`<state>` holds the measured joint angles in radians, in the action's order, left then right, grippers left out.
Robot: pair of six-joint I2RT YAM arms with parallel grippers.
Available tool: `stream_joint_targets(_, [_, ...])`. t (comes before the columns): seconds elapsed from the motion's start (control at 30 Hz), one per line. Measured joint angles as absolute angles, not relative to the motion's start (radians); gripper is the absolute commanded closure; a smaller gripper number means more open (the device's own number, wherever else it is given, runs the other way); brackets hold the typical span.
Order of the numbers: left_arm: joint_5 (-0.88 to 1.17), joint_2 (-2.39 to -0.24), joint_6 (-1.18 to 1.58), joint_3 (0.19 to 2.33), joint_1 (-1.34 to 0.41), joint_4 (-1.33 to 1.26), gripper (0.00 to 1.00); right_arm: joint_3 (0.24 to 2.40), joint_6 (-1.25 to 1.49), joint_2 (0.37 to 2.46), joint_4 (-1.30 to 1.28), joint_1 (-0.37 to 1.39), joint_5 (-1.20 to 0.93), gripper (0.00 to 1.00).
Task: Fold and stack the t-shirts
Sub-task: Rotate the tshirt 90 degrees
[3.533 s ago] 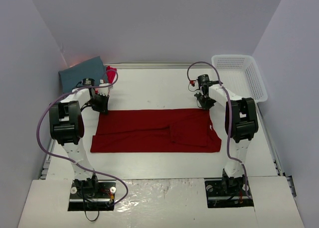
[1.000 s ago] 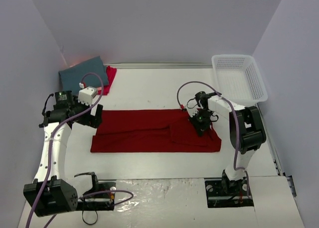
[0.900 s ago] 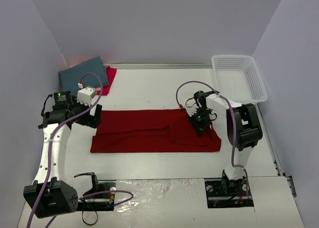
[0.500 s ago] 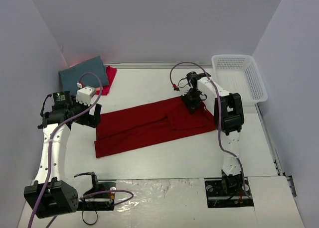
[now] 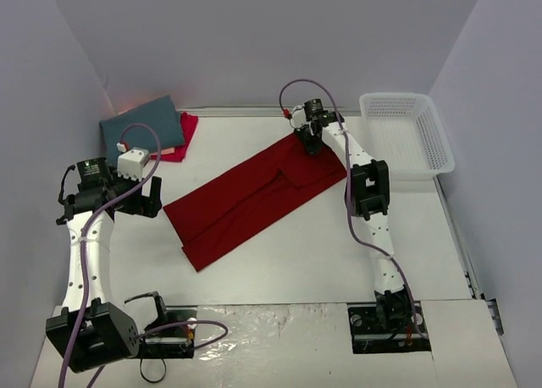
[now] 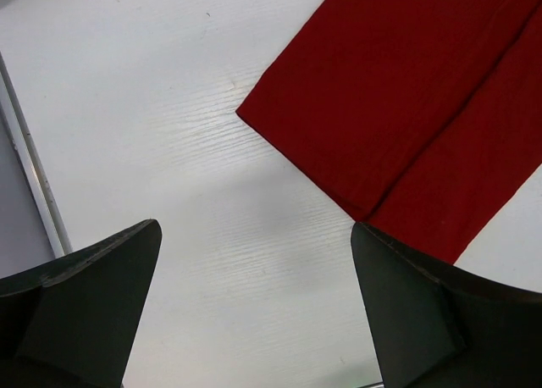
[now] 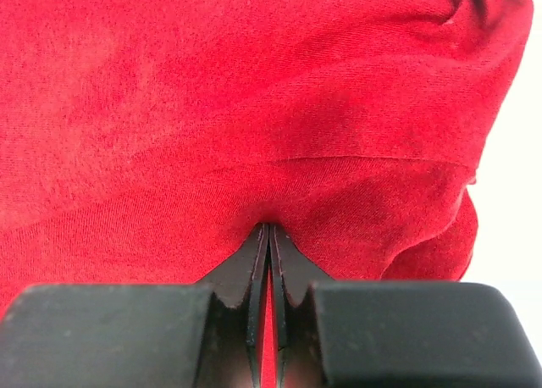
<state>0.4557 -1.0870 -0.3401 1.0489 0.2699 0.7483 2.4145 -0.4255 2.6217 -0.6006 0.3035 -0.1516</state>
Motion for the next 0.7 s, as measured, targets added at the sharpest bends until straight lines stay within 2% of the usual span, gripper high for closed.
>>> stream_joint_targets(0.2, [0.481,-1.087,-0.340,1.049,0.284,0.750,0.06,2.318,-0.377,2.529,-0.534,0.326,-0.120,1.00])
stream_joint_targets(0.4, [0.496,-1.078,-0.340,1.049,0.299,0.752,0.06,2.175,-0.352,2.232,-0.510,0.377,-0.135,1.00])
stream_joint_targets(0.53, [0.497,-1.067,-0.340,1.049,0.311,0.752,0.06,2.110,-0.357,2.047,-0.506,0.457,-0.146,1.00])
stream_joint_targets(0.7, [0.495,-1.047,-0.333,1.049,0.342,0.746,0.06,2.093,-0.375,2.027,-0.593,0.625,-0.177,1.00])
